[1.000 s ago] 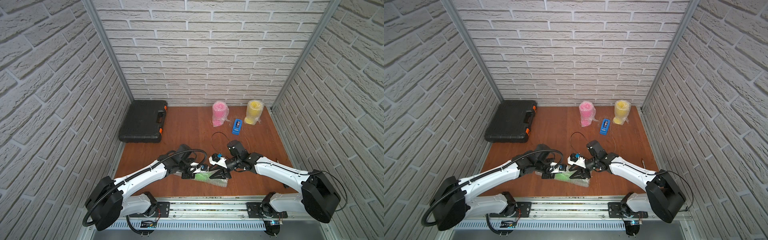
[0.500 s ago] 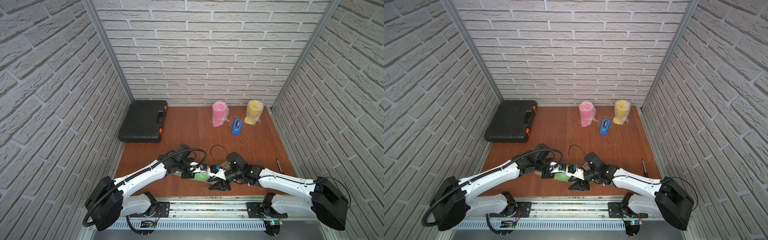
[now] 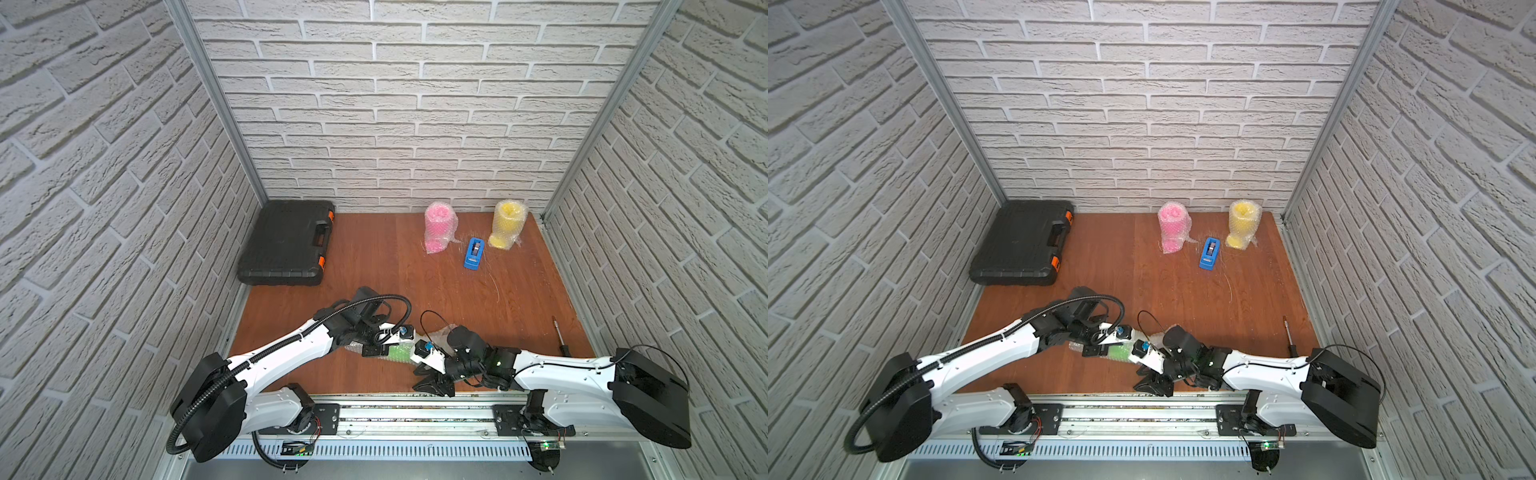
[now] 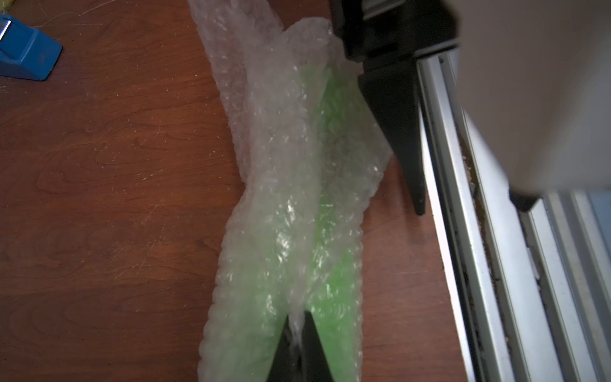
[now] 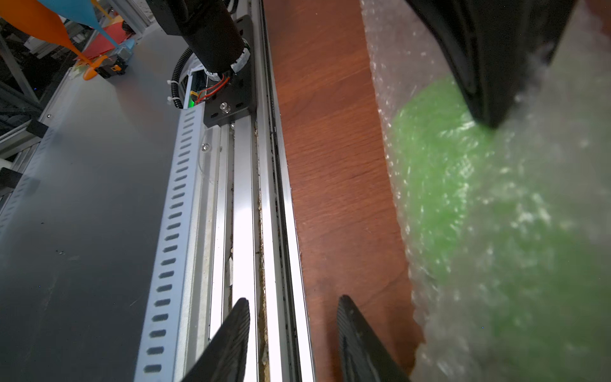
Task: Wrap wine glasses in bubble wrap
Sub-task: Stick the tape on the bubble wrap.
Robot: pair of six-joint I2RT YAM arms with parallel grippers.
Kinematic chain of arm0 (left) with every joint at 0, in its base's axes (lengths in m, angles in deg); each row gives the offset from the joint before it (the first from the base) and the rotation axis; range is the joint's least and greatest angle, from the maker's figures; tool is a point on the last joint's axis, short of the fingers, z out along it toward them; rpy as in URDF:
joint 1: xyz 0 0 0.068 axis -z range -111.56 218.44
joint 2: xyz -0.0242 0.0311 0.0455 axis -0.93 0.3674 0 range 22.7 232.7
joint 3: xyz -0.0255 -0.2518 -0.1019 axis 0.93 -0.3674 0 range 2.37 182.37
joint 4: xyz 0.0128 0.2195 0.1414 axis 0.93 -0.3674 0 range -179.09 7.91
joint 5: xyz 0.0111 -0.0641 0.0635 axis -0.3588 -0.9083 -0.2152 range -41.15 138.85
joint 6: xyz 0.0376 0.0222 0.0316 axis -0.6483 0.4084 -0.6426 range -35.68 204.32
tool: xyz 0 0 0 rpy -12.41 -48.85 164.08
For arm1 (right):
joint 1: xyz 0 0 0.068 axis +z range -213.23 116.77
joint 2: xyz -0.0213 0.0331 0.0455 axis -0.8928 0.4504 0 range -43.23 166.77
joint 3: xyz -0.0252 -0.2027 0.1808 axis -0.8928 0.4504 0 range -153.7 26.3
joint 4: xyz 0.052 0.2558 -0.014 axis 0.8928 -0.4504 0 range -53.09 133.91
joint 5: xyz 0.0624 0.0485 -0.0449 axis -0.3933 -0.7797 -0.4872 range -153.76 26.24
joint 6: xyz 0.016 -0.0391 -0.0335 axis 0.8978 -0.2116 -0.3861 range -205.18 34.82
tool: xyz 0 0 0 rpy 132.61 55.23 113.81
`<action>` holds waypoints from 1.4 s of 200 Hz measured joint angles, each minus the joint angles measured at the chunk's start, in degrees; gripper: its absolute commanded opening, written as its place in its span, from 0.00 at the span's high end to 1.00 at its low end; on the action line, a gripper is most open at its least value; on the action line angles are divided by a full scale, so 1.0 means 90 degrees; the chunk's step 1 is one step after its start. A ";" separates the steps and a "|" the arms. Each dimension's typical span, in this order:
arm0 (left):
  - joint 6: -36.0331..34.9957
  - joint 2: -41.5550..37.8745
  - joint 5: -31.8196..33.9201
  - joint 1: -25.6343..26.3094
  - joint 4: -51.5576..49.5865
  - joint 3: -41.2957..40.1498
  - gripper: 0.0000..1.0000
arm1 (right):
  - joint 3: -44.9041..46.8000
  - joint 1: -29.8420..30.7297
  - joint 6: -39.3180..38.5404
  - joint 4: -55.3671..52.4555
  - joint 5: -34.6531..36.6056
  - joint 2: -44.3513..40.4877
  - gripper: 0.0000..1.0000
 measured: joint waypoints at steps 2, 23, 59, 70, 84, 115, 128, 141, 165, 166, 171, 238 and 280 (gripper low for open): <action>0.0000 0.0000 0.0000 -0.0002 -0.0002 0.0002 1.00 | 0.0002 0.0024 0.0039 -0.0012 0.0036 0.0000 0.53; 0.0002 0.0034 -0.0024 -0.0032 -0.0029 0.0032 1.00 | 0.0010 0.0255 0.0437 -0.0102 0.0418 -0.0036 0.51; 0.0005 0.0058 -0.0044 -0.0097 -0.0051 0.0063 1.00 | 0.0170 0.0588 0.1149 -0.0316 0.1299 -0.0211 0.50; 0.0005 0.0075 -0.0053 -0.0097 -0.0051 0.0070 1.00 | 0.0170 0.0682 0.1372 -0.0520 0.1617 -0.0262 0.50; 0.0005 0.0078 -0.0066 -0.0100 -0.0053 0.0073 1.00 | 0.0168 0.0789 0.1642 -0.0797 0.1974 -0.0381 0.49; 0.0002 0.0100 -0.0090 -0.0104 -0.0058 0.0078 1.00 | 0.0143 0.1032 0.2113 -0.1469 0.2171 -0.0792 0.49; 0.0002 0.0114 -0.0102 -0.0117 -0.0070 0.0097 1.00 | 0.0044 0.1183 0.2215 -0.1906 0.2023 -0.1044 0.50; 0.0002 0.0136 -0.0114 -0.0136 -0.0070 0.0109 1.00 | -0.0131 0.1275 0.2249 -0.2373 0.1831 -0.1360 0.53; 0.0000 0.0148 -0.0136 -0.0138 -0.0073 0.0109 1.00 | -0.0794 0.1326 0.2106 -0.3398 0.1766 -0.2038 0.59; 0.0000 0.0148 -0.0136 -0.0138 -0.0073 0.0109 1.00 | -0.0838 0.1326 0.2091 -0.3451 0.1773 -0.2069 0.60; 0.0000 0.0148 -0.0136 -0.0138 -0.0073 0.0109 1.00 | -0.1020 0.1324 0.2057 -0.3621 0.1865 -0.2198 0.62; -0.0012 0.0148 -0.0160 -0.0136 -0.0070 0.0109 1.00 | -0.2747 -0.0121 0.0661 -0.4493 0.2752 -0.1778 0.72; -0.0022 0.0148 -0.0180 -0.0136 -0.0070 0.0109 1.00 | -0.3179 -0.1239 -0.0954 -0.4942 0.2261 -0.0452 0.63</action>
